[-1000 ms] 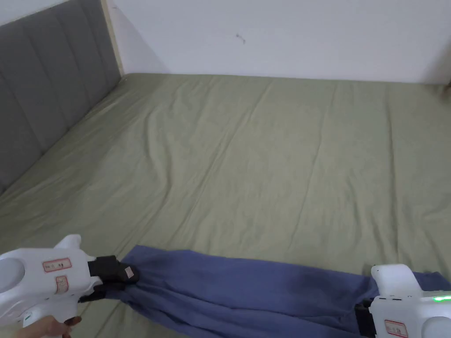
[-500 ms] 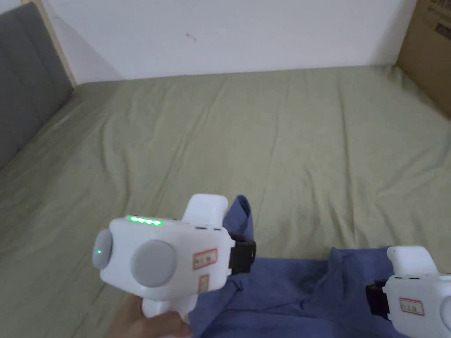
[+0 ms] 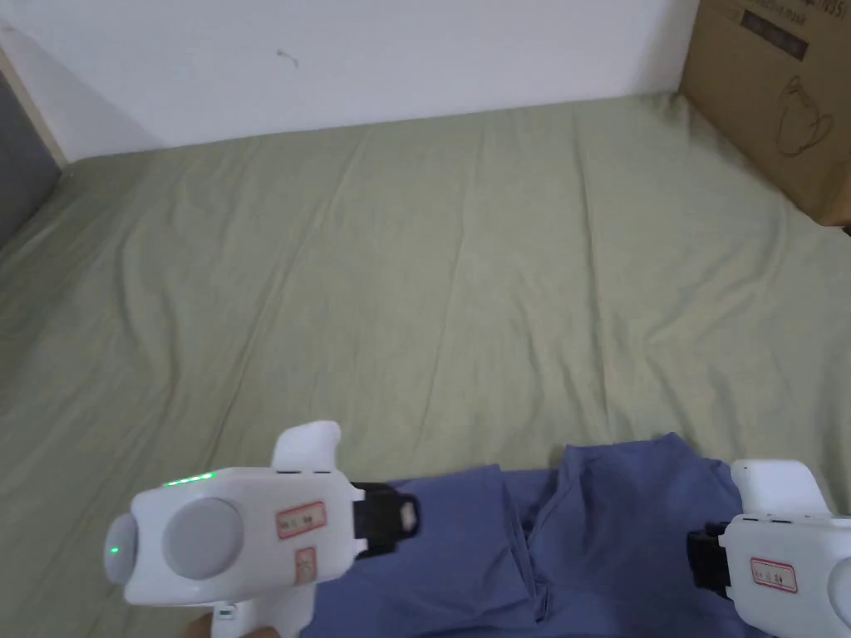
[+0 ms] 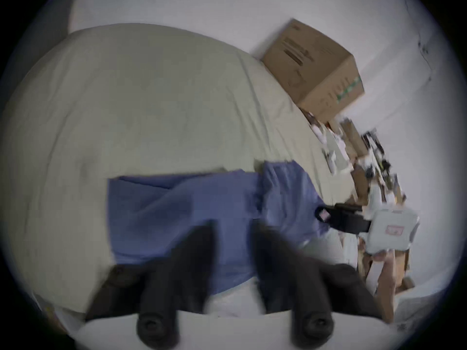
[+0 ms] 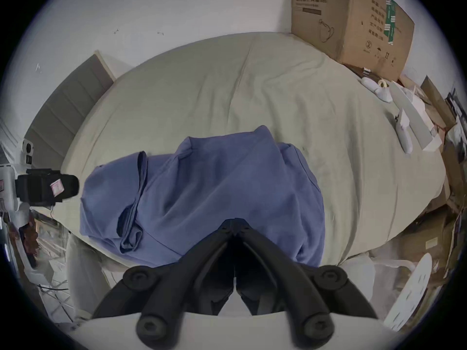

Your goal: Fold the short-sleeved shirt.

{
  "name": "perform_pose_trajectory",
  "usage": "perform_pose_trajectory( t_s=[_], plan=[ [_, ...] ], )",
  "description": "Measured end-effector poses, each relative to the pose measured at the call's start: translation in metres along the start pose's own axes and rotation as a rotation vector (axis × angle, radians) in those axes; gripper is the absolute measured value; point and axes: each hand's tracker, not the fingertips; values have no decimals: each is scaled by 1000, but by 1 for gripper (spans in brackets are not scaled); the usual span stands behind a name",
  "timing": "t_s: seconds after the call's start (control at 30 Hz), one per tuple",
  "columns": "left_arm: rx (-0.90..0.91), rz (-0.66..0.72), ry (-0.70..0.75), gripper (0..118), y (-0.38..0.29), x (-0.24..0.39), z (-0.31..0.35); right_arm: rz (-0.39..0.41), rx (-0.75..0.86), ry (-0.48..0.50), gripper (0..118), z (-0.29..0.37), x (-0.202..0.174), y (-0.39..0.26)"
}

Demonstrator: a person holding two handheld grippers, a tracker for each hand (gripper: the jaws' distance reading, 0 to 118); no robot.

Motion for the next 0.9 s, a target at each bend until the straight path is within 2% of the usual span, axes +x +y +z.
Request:
perform_pose_trajectory(
  t_s=[0.03,0.13,0.2,0.37,0.6,0.9],
  plan=[
    [31,7,40,1,0,-7,3,6,-1,-1,0,0,-6,0],
    [0,5,105,1,-5,-20,-6,26,-1,-1,0,-3,-14,2],
    [-19,18,74,1,-12,-26,-21,34,8,3,0,-5,-19,2],
    [-137,148,-117,1,-40,-12,-71,28,1,32,0,-11,-23,2],
    [-213,-43,-99,1,-58,45,-103,18,-12,26,0,-10,-15,-5],
    [-239,-16,-190,1,-56,54,-103,-7,-38,17,0,-13,-10,-8]
  ],
)
